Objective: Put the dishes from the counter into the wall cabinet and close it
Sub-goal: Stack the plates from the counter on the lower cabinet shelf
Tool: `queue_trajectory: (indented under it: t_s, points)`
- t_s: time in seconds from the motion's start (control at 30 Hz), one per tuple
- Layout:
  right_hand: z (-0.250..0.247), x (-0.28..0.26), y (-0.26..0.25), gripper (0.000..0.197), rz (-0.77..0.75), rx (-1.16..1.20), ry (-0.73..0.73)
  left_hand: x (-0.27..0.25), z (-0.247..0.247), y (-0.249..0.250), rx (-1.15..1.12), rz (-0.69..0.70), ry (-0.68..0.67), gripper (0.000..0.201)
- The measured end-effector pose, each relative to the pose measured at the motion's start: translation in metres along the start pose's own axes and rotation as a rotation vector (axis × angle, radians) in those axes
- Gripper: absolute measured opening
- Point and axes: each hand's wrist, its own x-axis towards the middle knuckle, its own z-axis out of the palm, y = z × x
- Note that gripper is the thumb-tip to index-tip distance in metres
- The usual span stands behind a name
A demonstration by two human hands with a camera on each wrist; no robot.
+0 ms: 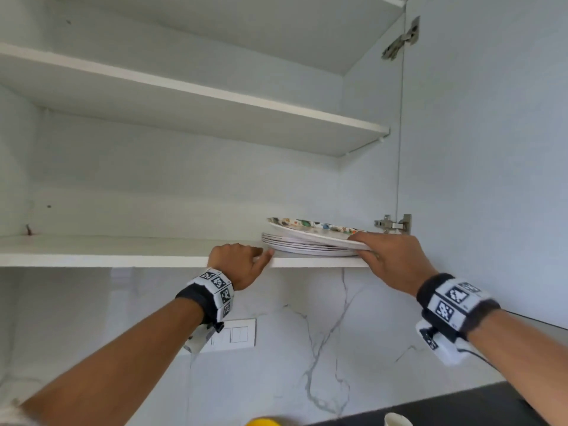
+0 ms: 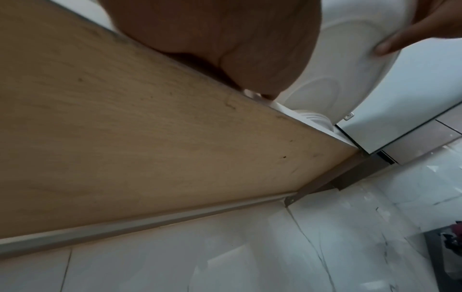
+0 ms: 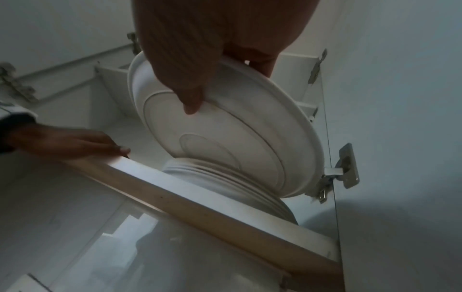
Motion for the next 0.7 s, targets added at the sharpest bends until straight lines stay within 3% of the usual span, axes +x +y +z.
queue_trajectory:
  t_s: [0.13, 0.43, 0.57, 0.7]
  points:
    - [0.034, 0.014, 0.011, 0.025, -0.007, -0.027, -0.041, 0.001, 0.002, 0.002, 0.014, -0.002, 0.02, 0.066]
    - [0.08, 0.044, 0.015, 0.011, 0.15, 0.007, -0.086, 0.002, 0.009, 0.001, 0.056, -0.015, 0.051, 0.065]
    - [0.09, 0.053, 0.008, 0.032, 0.219, -0.023, -0.089, 0.003, 0.01, 0.001, 0.055, -0.014, 0.065, 0.065]
    - [0.101, 0.054, 0.007, 0.041, 0.284, -0.017, -0.229, 0.002, 0.01, 0.001, 0.041, -0.021, 0.067, 0.065]
